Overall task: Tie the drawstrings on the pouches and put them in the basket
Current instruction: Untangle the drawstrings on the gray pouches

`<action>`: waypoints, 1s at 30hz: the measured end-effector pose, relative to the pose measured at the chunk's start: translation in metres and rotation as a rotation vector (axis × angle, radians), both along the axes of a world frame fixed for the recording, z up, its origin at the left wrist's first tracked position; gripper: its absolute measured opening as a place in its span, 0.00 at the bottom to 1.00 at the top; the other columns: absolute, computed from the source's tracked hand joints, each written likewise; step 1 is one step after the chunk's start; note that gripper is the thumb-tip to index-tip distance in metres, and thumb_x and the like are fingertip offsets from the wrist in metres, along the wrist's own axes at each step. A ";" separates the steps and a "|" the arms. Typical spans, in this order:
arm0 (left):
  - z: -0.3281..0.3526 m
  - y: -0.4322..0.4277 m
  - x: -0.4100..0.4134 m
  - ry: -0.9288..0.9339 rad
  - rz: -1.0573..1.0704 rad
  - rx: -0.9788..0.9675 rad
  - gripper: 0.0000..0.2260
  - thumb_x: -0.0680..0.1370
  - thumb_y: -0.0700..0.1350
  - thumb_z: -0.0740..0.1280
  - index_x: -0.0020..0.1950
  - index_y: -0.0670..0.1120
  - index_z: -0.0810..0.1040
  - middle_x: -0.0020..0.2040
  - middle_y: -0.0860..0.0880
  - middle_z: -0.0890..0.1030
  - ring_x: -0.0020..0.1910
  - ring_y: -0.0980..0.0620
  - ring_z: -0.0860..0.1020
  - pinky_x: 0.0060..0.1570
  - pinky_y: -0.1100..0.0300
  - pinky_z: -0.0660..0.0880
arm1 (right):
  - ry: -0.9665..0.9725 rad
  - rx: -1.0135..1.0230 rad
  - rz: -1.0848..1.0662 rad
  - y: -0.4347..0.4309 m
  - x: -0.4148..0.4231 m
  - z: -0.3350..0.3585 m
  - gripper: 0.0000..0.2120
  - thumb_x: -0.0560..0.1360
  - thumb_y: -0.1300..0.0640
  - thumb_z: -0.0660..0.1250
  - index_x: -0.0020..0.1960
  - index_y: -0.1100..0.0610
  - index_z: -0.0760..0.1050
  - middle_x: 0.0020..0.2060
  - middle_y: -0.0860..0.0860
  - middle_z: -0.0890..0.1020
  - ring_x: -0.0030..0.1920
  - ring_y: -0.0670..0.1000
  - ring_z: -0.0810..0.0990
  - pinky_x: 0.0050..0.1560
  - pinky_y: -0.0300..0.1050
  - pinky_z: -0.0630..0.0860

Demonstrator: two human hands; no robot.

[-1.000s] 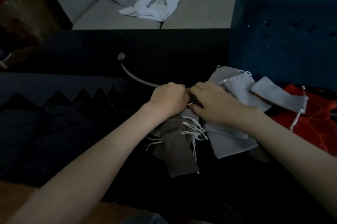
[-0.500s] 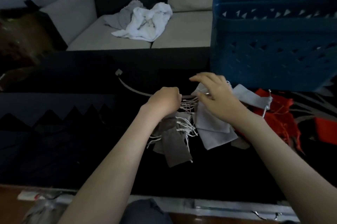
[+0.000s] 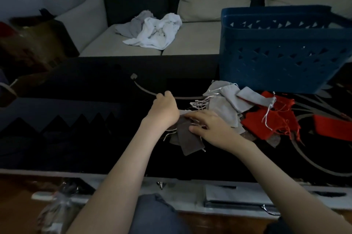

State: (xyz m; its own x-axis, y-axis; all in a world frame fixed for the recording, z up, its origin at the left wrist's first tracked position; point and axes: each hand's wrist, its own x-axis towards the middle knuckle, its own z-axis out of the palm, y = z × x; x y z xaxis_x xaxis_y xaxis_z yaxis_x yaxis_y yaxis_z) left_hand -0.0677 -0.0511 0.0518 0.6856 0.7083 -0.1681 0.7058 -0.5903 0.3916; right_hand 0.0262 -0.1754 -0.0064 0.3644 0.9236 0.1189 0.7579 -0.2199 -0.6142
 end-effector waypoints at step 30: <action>-0.016 -0.006 -0.018 -0.753 -0.264 -0.673 0.05 0.78 0.40 0.66 0.53 0.48 0.76 0.31 0.47 0.74 0.28 0.54 0.75 0.32 0.58 0.79 | 0.415 0.179 0.067 -0.013 0.027 0.047 0.12 0.76 0.70 0.62 0.50 0.56 0.78 0.46 0.51 0.81 0.49 0.42 0.77 0.53 0.33 0.73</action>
State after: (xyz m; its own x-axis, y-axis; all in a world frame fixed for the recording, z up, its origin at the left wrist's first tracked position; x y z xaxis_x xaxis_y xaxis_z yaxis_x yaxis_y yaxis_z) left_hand -0.0852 -0.0568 0.0355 0.8963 0.4391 0.0627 0.0228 -0.1867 0.9822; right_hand 0.0531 -0.1882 0.0409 0.3548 0.9252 0.1350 0.4484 -0.0417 -0.8929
